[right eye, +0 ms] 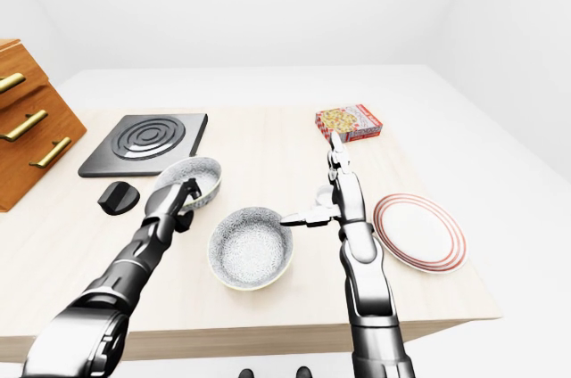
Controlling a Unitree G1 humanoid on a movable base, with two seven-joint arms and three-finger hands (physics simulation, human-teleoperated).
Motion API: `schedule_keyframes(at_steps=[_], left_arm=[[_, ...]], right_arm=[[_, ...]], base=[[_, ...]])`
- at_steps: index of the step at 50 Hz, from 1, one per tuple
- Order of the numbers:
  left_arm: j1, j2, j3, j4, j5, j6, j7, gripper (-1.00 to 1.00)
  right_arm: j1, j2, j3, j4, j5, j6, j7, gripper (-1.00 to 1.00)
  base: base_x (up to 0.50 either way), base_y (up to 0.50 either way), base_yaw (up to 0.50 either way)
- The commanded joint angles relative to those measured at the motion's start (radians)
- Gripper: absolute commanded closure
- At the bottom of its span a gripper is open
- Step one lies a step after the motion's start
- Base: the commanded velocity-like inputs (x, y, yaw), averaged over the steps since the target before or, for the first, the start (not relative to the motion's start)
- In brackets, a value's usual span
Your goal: Pick the akita bowl from table center and place it on the plate.
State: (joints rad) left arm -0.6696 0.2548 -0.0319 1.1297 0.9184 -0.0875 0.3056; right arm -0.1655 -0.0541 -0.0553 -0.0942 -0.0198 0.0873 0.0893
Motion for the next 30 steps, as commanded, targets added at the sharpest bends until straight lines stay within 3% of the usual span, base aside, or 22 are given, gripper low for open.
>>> schedule_keyframes(at_steps=[1, 3, 9, 16, 23, 30], left_arm=[[0.103, 0.01, 0.029, -0.351, -0.003, 0.0, -0.191, 1.0], [0.125, 0.016, 0.042, -0.46, -0.007, 0.0, -0.27, 1.0], [0.282, -0.026, 0.062, -0.858, 0.016, 0.0, -0.467, 1.0], [0.327, -0.049, 0.073, -1.104, 0.032, 0.0, -0.623, 1.0], [0.333, -0.068, 0.065, -1.174, 0.049, 0.0, -0.679, 1.0], [0.351, -0.107, 0.039, -1.262, 0.08, 0.0, -0.75, 1.0]], right_arm=[[0.006, 0.001, 0.0, -0.007, 0.0, 0.0, 0.001, -1.0], [0.009, 0.002, 0.001, -0.013, 0.0, 0.0, 0.002, -1.0], [0.001, -0.001, -0.002, -0.02, 0.001, 0.0, 0.002, -1.0], [-0.016, -0.005, -0.005, -0.03, -0.001, 0.0, 0.002, -1.0], [-0.063, -0.018, 0.001, -0.011, -0.05, 0.0, -0.008, -1.0], [-0.214, -0.062, 0.029, 0.096, -0.235, 0.0, 0.051, -1.0]], base=[[0.0, 0.0, 0.0], [0.0, 0.0, 0.0], [0.0, 0.0, 0.0], [0.0, 0.0, 0.0], [0.0, 0.0, 0.0], [0.0, 0.0, 0.0]])
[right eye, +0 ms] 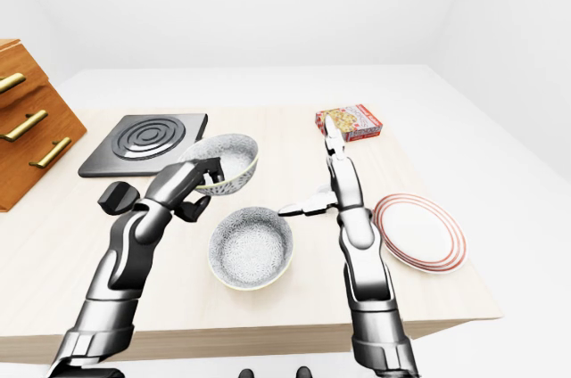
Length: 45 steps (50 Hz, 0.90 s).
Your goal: Pick the akita bowl from table center and place it on the plate.
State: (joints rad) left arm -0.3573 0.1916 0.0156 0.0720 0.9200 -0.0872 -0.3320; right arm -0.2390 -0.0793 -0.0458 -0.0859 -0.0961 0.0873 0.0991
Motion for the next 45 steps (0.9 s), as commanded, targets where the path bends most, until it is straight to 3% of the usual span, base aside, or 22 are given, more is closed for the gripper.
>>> schedule_keyframes(at_steps=[1, 6, 14, 45], left_arm=[[0.039, -0.046, -0.012, -0.212, 0.083, 0.0, -0.118, 1.0], [0.028, -0.062, -0.022, -0.251, 0.087, 0.0, -0.162, 1.0], [0.019, -0.079, -0.04, -0.274, 0.092, 0.0, -0.185, 1.0], [0.015, -0.095, -0.053, -0.312, 0.093, 0.0, -0.219, 1.0]], right_arm=[[-0.157, -0.039, 0.022, 0.098, -0.177, 0.0, 0.055, -1.0], [-0.245, -0.053, 0.044, 0.163, -0.313, 0.0, 0.102, -1.0], [-0.241, -0.03, 0.064, 0.166, -0.451, 0.0, 0.191, -1.0], [-0.254, 0.022, 0.098, 0.268, -0.561, 0.0, 0.219, -1.0]], base=[[0.0, 0.0, 0.0], [0.0, 0.0, 0.0], [0.0, 0.0, 0.0], [0.0, 0.0, 0.0]])
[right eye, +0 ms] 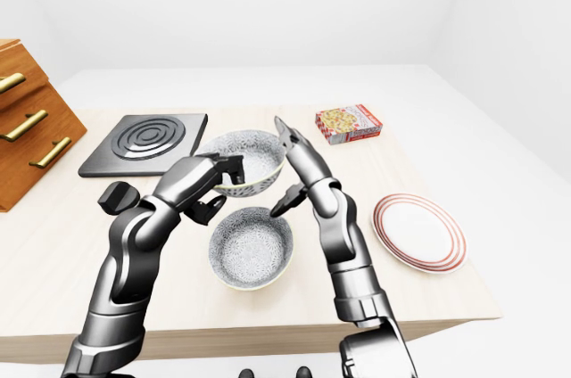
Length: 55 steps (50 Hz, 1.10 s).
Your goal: Pick the akita bowl from table center and place it on the plate.
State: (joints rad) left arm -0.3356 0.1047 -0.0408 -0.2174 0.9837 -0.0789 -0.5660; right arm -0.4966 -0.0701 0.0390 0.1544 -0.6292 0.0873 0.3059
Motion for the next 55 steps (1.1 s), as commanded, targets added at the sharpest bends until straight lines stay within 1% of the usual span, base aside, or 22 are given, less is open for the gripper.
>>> schedule_keyframes(at_steps=[1, 3, 4, 5, 6, 7, 8, 9, 10, 11, 12, 40, 48, 54, 55], left_arm=[[-0.007, -0.009, 0.004, -0.028, 0.028, -0.008, 0.012, 1.0], [-0.005, -0.011, 0.002, -0.035, 0.028, -0.008, 0.009, 1.0], [-0.003, -0.012, 0.001, -0.04, 0.027, -0.008, 0.006, 1.0], [-0.001, -0.014, 0.001, -0.046, 0.025, -0.008, 0.003, 1.0], [0.003, -0.016, -0.001, -0.06, 0.024, -0.008, -0.005, 1.0], [0.004, -0.017, -0.002, -0.063, 0.024, -0.008, -0.007, 1.0], [0.004, -0.017, -0.002, -0.068, 0.023, -0.008, -0.009, 1.0], [0.004, -0.018, -0.003, -0.071, 0.023, -0.008, -0.01, 1.0], [0.004, -0.018, -0.003, -0.073, 0.023, -0.008, -0.011, 1.0], [0.003, -0.018, -0.003, -0.075, 0.023, -0.008, -0.012, 1.0], [0.002, -0.018, -0.003, -0.076, 0.022, -0.008, -0.012, 1.0], [0.005, -0.011, 0.004, -0.067, 0.012, -0.008, -0.001, 1.0], [0.012, -0.01, 0.006, -0.063, 0.017, -0.008, 0.006, 1.0], [0.001, 0.002, 0.02, -0.048, 0.016, -0.008, 0.012, 1.0], [0.001, 0.002, 0.021, -0.049, 0.017, -0.008, 0.013, 0.86]], right_arm=[[0.006, 0.011, 0.012, 0.03, -0.028, 0.0, 0.013, -1.0], [0.009, 0.012, 0.011, 0.03, -0.028, 0.0, 0.015, -1.0], [0.009, 0.012, 0.01, 0.03, -0.028, 0.0, 0.015, -0.94], [0.01, 0.012, 0.01, 0.031, -0.028, 0.0, 0.015, -0.76], [0.01, 0.011, 0.011, 0.038, -0.028, 0.0, 0.012, -0.36], [0.01, 0.011, 0.011, 0.04, -0.028, 0.0, 0.011, -0.32], [0.009, 0.011, 0.011, 0.042, -0.029, 0.0, 0.01, -0.03], [0.008, 0.011, 0.01, 0.043, -0.03, 0.0, 0.01, 0.07], [0.006, 0.012, 0.01, 0.045, -0.03, 0.0, 0.009, 0.63], [0.004, 0.012, 0.01, 0.045, -0.03, 0.0, 0.008, 0.97], [0.003, 0.012, 0.01, 0.046, -0.03, 0.0, 0.008, 1.0], [0.006, 0.017, 0.011, 0.045, -0.023, 0.0, 0.003, 1.0], [0.023, 0.017, 0.013, 0.023, -0.016, 0.0, 0.017, 1.0], [0.005, 0.006, 0.003, 0.04, -0.008, 0.0, 0.021, 1.0], [0.003, 0.004, 0.001, 0.038, -0.007, 0.0, 0.021, 1.0]], base=[[0.0, 0.0, 0.0], [0.0, 0.0, 0.0], [0.0, 0.0, 0.0], [0.0, 0.0, 0.0], [0.0, 0.0, 0.0], [0.0, 0.0, 0.0], [0.0, 0.0, 0.0], [0.0, 0.0, 0.0], [0.0, 0.0, 0.0], [0.0, 0.0, 0.0], [0.0, 0.0, 0.0], [0.0, 0.0, 0.0], [0.0, 0.0, 0.0], [0.0, 0.0, 0.0], [0.0, 0.0, 0.0]])
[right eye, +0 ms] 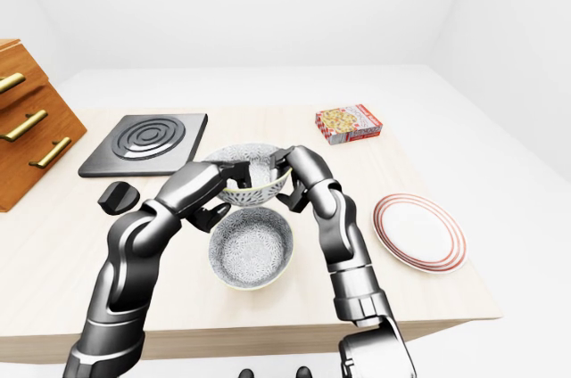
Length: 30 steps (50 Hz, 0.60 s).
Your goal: Pick the akita bowl from table center and place it on the plate.
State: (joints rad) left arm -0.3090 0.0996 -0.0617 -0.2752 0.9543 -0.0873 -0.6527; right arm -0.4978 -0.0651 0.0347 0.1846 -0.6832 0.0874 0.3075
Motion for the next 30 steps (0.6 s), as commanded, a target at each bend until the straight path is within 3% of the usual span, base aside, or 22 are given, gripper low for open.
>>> schedule_keyframes(at_steps=[1, 3, 5, 7, 9, 10, 30], left_arm=[[-0.025, 0.007, 0.042, 0.009, 0.047, 0.0, 0.1, 0.8], [-0.028, 0.007, 0.043, 0.01, 0.048, 0.005, 0.104, 0.33], [-0.028, 0.008, 0.042, 0.008, 0.048, 0.008, 0.103, -0.32], [-0.027, 0.007, 0.043, 0.004, 0.049, 0.013, 0.103, -0.46], [-0.026, 0.008, 0.043, 0.002, 0.05, 0.015, 0.104, -0.91], [-0.025, 0.008, 0.043, 0.002, 0.05, 0.016, 0.104, -1.0], [-0.034, 0.027, 0.065, 0.008, 0.027, 0.025, 0.106, -1.0]], right_arm=[[0.004, -0.001, 0.005, 0.006, 0.049, 0.0, 0.02, 1.0], [0.003, 0.002, 0.003, 0.001, 0.058, 0.0, 0.027, 1.0], [0.004, 0.0, 0.005, 0.001, 0.059, 0.0, 0.028, 1.0], [0.004, 0.001, 0.004, -0.001, 0.061, 0.0, 0.03, 1.0], [0.002, 0.0, 0.004, -0.001, 0.063, 0.0, 0.032, 1.0], [0.0, 0.0, 0.004, 0.001, 0.064, 0.0, 0.031, 1.0], [-0.041, -0.035, -0.021, 0.049, 0.075, 0.0, 0.024, 1.0]], base=[[0.0, 0.0, 0.0], [0.0, 0.0, 0.0], [0.0, 0.0, 0.0], [0.0, 0.0, 0.0], [0.0, 0.0, 0.0], [0.0, 0.0, 0.0], [0.0, 0.0, 0.0]])
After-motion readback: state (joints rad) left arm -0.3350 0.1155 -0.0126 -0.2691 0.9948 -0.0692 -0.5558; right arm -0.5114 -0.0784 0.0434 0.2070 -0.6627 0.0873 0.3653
